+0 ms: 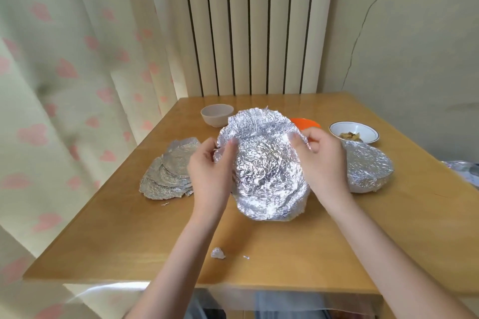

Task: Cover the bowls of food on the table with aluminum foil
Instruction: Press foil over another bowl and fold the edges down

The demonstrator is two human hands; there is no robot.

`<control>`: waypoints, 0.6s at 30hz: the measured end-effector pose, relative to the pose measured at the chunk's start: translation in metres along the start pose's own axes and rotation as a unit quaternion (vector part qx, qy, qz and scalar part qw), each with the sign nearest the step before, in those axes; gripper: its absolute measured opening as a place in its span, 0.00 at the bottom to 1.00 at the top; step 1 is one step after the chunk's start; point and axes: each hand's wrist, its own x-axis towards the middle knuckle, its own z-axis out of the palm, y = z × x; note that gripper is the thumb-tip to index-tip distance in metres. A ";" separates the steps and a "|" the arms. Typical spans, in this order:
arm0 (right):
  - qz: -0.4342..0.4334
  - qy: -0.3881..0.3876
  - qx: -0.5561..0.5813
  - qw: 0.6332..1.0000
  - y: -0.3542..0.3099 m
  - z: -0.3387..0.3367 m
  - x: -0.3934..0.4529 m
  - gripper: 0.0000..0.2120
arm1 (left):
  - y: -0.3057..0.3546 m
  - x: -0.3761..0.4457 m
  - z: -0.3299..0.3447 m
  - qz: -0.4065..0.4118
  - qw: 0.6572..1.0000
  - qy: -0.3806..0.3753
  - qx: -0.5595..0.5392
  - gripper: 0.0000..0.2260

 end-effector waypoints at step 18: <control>0.040 -0.027 -0.252 0.967 0.016 0.003 0.015 0.13 | -0.016 0.017 0.015 -0.028 0.978 -0.043 0.202 0.20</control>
